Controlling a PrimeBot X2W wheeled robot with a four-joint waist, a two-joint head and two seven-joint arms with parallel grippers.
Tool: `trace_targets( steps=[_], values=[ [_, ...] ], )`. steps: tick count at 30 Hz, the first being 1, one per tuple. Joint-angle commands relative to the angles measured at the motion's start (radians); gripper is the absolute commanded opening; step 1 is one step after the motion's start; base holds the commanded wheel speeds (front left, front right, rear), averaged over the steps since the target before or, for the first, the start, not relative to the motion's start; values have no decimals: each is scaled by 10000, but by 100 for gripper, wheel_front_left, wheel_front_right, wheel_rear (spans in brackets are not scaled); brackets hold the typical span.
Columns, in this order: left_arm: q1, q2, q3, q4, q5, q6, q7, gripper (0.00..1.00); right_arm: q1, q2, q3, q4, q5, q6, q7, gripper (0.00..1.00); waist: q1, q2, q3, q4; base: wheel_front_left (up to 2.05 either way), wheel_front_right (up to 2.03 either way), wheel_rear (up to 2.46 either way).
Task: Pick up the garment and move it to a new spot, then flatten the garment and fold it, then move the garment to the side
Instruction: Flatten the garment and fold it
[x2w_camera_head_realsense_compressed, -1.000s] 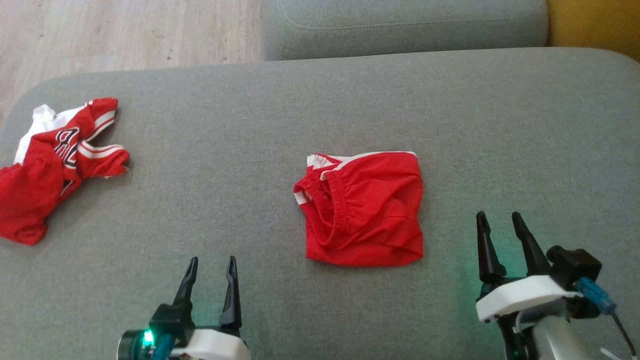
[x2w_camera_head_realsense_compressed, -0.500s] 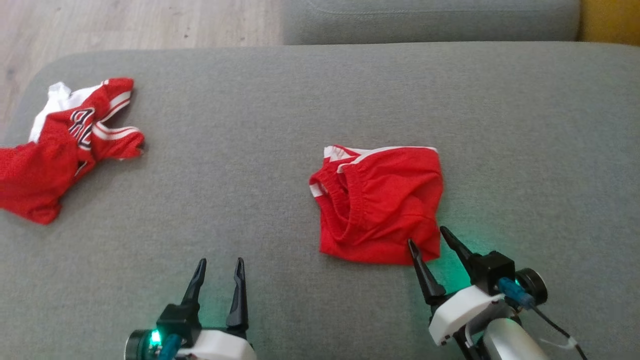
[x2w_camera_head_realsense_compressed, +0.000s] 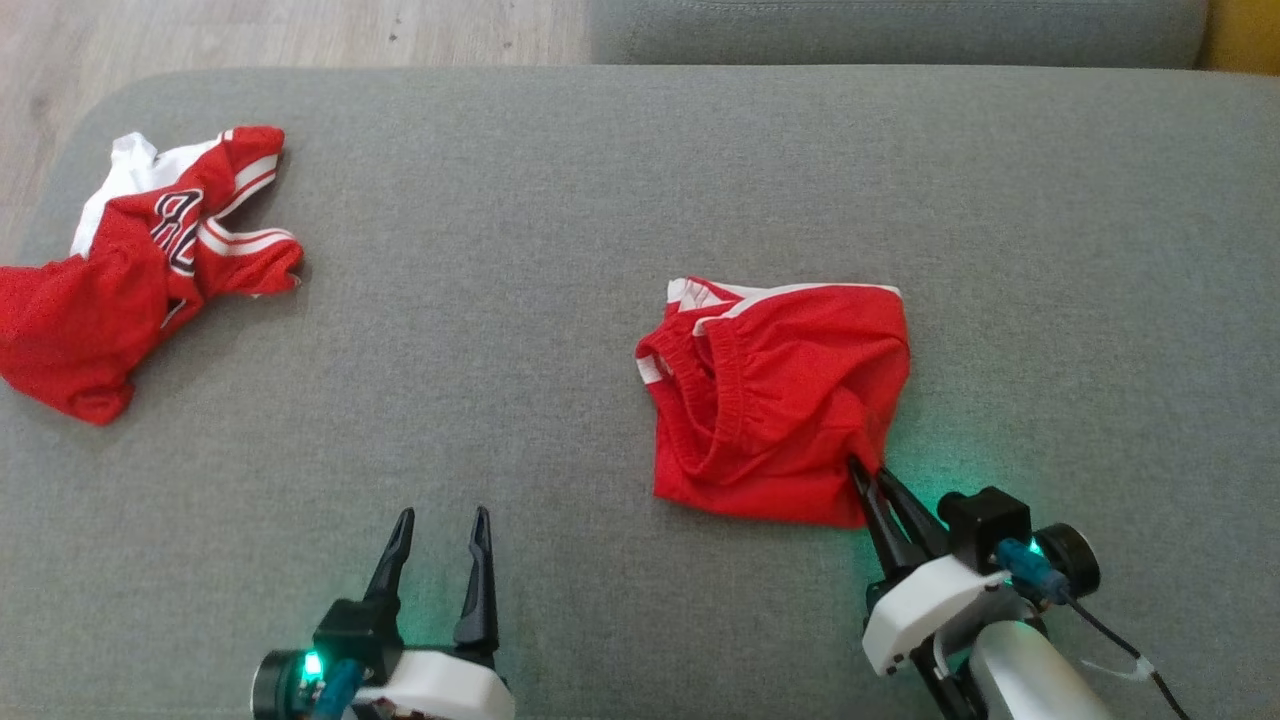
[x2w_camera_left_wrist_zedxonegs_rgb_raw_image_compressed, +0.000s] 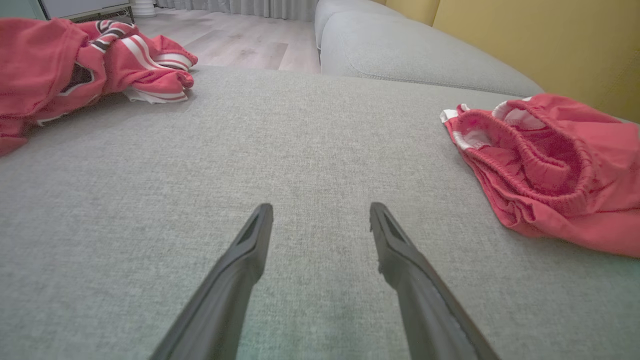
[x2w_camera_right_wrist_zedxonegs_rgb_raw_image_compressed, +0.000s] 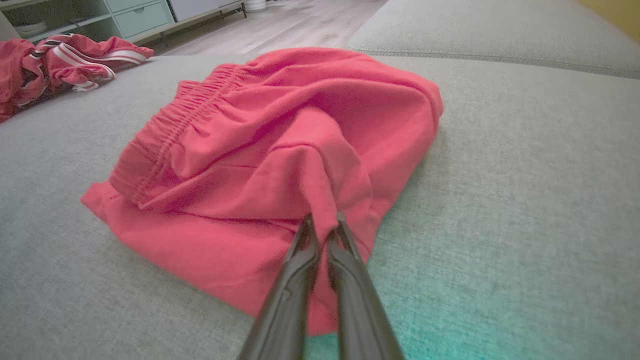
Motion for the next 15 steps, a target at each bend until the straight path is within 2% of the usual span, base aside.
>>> trace_targets(
  steps=[1,8,13,14,15],
  values=[
    [-389,26,197,-267,-86,-39,-53,100,-229,-22,268,-375,132,35,-110,0,-1,-1,-43,-35,0,0,0],
    [-228,26,283,-274,-113,-73,-53,100,856,-26,561,-1256,143,35,-110,0,-1,-1,-376,-382,0,0,0],
    [-144,26,341,-302,-116,-94,-53,100,1347,-93,634,-1240,182,35,-110,0,-1,-1,-478,-724,0,0,0],
    [-139,26,347,-300,-108,-99,-53,100,1409,-95,609,-1201,196,35,-110,7,-1,-1,-484,-774,0,0,0],
    [-139,26,347,-300,-108,-99,-53,100,1409,-95,609,-1201,196,35,-110,7,-1,-1,-484,-774,0,0,0]
  ],
)
